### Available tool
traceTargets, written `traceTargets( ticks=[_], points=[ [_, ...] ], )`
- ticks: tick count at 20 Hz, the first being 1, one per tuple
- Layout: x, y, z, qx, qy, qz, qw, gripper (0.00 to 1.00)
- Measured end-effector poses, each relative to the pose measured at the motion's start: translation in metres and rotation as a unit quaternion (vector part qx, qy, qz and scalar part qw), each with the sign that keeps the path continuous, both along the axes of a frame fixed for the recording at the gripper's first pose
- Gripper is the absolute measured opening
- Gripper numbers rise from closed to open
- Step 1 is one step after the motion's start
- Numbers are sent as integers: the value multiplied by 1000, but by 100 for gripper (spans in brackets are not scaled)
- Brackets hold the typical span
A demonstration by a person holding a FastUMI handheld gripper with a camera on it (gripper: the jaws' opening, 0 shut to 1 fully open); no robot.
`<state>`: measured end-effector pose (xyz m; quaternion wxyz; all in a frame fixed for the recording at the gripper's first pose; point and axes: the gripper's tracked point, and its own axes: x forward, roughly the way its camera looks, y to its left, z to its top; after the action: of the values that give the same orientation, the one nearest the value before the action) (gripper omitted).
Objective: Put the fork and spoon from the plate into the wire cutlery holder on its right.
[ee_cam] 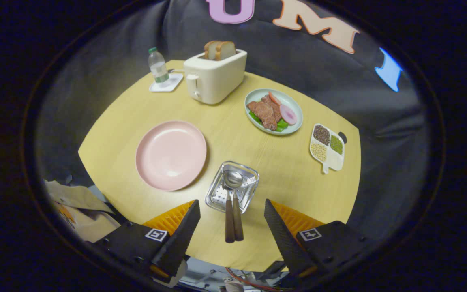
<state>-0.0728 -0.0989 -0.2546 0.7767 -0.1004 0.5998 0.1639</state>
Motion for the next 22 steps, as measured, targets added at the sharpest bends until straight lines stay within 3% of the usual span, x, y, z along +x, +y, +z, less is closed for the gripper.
traceTargets(
  ticks=[5, 10, 14, 22],
  points=[
    [7, 7, 32, 36, -105, -64, 992, 100],
    [15, 3, 72, 57, -221, -119, 966, 100],
    [29, -8, 112, 75, -320, -168, 929, 100],
    [26, -9, 171, 93, -449, -199, 866, 100]
  ],
)
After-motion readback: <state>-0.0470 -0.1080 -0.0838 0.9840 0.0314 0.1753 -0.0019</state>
